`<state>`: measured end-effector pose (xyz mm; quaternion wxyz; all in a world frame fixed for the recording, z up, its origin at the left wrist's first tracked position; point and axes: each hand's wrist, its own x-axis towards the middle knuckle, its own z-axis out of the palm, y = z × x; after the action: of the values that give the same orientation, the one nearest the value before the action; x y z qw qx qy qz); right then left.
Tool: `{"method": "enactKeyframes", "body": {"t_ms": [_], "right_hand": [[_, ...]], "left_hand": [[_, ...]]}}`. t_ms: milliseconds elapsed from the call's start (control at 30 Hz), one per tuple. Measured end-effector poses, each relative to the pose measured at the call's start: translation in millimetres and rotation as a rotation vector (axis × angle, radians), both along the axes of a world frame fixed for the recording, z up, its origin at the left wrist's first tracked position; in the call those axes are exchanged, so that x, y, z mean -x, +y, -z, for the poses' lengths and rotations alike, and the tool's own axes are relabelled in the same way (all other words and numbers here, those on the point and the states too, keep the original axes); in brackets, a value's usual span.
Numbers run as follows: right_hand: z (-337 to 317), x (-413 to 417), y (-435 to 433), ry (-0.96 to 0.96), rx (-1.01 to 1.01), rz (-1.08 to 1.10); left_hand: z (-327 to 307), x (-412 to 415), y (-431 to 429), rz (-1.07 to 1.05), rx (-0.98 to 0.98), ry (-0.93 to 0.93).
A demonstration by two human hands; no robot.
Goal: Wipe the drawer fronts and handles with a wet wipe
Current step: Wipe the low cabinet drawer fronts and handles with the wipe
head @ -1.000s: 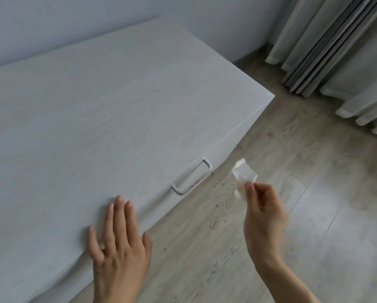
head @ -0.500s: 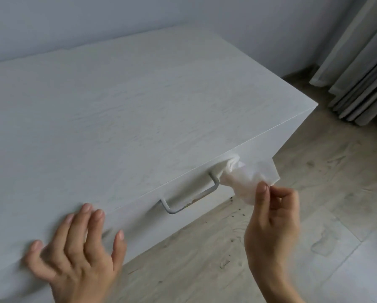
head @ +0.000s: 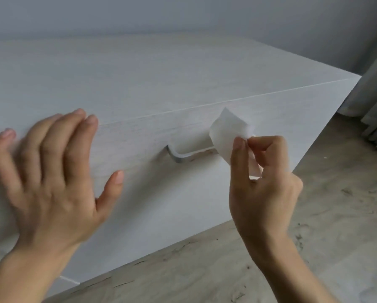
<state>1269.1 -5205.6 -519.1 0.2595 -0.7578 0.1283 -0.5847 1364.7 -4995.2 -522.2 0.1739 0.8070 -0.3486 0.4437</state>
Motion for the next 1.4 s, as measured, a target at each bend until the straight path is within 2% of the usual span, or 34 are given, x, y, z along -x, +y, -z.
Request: {"method": "enactKeyframes", "body": {"t_ms": [100,200,267,400,533,633,767,833,933,1000,1133,1400], "right_hand": [[9,1,13,0.095,-0.130,-0.175],[12,-1,13,-0.005,-0.320,-0.293],[14,-6,8,-0.063,-0.358,-0.299],[22,-13,4,-0.052,-0.277,-0.288],[24,-18,10,-0.130,-0.196,-0.239],[29,-21,16,-0.151,-0.017,-0.132],[30,-28,27,-0.146,0.289,-0.244],[30,-30,19,-0.165,0.311,-0.243],[35,-29,3,-0.209,0.227,-0.150],[37,-38,16,-0.231,0.213,-0.250],[40,-50,44,-0.211,0.342,-0.378],[36,-43,-2,-0.177,0.451,-0.283]], "left_hand": [[-1,1,8,0.020,-0.037,-0.029],[-5,4,7,0.022,-0.063,-0.076],[-4,2,8,0.000,-0.072,-0.091],[-2,3,5,-0.016,-0.039,-0.105],[-3,5,4,-0.049,-0.028,-0.106],[-1,3,4,-0.036,-0.017,-0.118],[0,-1,1,-0.022,0.007,-0.120],[0,-1,2,-0.005,0.005,-0.112],[1,-3,5,0.014,-0.006,-0.116],[0,-3,6,0.013,-0.013,-0.120],[-1,-3,5,0.030,-0.002,-0.087],[2,-7,7,0.028,-0.019,-0.059]]}}
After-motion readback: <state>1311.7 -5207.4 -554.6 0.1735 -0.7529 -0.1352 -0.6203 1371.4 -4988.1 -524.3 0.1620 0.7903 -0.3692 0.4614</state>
